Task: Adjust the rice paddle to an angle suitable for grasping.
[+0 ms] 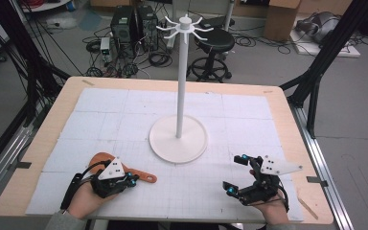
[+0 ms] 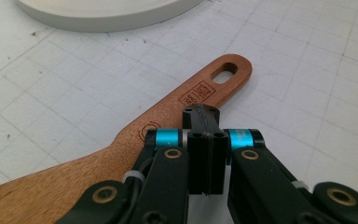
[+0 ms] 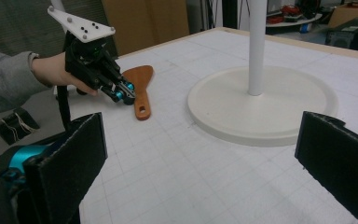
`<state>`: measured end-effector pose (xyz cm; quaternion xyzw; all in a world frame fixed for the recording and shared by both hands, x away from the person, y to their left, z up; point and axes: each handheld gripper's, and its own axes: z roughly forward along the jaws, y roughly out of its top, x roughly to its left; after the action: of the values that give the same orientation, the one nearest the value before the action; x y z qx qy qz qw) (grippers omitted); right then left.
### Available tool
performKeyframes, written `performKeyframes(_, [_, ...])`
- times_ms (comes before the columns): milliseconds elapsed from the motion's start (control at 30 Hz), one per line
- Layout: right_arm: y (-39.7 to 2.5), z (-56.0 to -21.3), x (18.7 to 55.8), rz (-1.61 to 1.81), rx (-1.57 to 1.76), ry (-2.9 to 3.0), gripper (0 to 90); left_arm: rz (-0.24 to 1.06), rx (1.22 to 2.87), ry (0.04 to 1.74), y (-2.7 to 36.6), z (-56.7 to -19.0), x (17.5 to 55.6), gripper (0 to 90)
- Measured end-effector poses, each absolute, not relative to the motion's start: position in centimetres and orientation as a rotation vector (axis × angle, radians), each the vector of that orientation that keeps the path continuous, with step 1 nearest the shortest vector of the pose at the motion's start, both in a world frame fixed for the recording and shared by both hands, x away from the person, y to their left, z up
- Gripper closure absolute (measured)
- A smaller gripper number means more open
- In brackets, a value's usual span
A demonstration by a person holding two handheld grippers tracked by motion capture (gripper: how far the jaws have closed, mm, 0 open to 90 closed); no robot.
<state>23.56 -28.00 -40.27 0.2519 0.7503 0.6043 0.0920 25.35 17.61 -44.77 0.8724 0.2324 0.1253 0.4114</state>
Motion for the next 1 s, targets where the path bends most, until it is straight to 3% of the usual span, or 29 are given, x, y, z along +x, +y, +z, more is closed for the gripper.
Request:
performKeyframes(333, [-28.2,-40.3,23.5,1.802,0.758,2.224,1.1,0.343,2.109,0.588,20.2,-43.2,25.9,89.6])
performKeyframes(567, [-28.1,-40.7,23.6,1.793,0.759,2.234,1.1,0.390,2.004,0.739,24.5,-42.0,27.8,89.6])
performKeyframes(1000, [-28.2,-40.6,23.5,1.806,0.757,2.228,1.1,0.435,2.076,0.856,25.4,-43.1,31.1,89.6])
